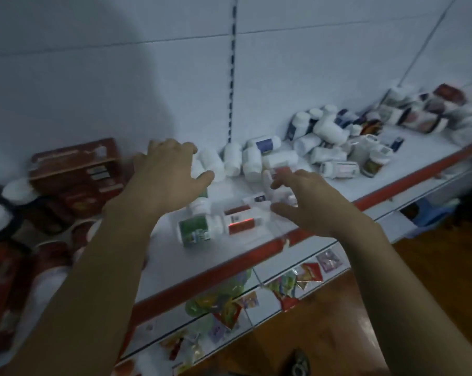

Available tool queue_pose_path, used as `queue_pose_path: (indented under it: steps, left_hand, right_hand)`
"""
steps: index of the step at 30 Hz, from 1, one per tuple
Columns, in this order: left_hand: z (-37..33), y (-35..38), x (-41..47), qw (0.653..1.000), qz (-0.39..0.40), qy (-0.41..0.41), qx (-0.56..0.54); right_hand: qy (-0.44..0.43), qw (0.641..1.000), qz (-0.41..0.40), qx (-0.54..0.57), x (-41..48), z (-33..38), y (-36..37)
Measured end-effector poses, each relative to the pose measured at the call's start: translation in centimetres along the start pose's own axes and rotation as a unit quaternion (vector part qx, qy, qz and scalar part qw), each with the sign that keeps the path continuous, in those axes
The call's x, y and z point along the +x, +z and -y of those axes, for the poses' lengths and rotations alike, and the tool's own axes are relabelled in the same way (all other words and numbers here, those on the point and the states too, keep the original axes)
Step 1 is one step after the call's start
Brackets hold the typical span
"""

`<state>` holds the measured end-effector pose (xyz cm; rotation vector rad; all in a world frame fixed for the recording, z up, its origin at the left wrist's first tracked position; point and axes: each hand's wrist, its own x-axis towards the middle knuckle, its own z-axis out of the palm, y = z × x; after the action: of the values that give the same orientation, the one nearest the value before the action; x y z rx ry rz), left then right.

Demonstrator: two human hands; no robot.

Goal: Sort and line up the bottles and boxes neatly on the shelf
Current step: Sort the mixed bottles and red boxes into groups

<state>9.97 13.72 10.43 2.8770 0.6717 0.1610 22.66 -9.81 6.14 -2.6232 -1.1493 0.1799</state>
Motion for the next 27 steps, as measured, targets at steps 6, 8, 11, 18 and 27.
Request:
queue_pose_path:
  steps: [6,8,11,18,27]
  left_hand:
    - [-14.0,5.1,5.2,0.997,-0.009,0.029,-0.073]
    - [-18.2,7.3,6.4,0.995,-0.001,0.035,-0.089]
    - [-23.8,9.9,8.4,0.994,0.011,0.035,-0.105]
    - [-32.4,12.1,14.7,0.989,-0.014,0.064,-0.135]
    - [-45.0,14.3,27.3,0.981,0.065,0.149,-0.108]
  right_hand:
    - [0.072,0.997,0.007,-0.025,-2.1,-14.0,-4.3]
    - [0.094,0.995,-0.003,-0.015,-2.4,-18.1,-5.4]
    - [0.112,0.994,-0.016,0.006,-2.8,-23.6,-7.0]
    - [0.147,0.987,-0.037,0.058,-2.2,-34.2,-9.4]
    - [0.192,0.975,-0.088,0.071,1.5,-47.0,-11.2]
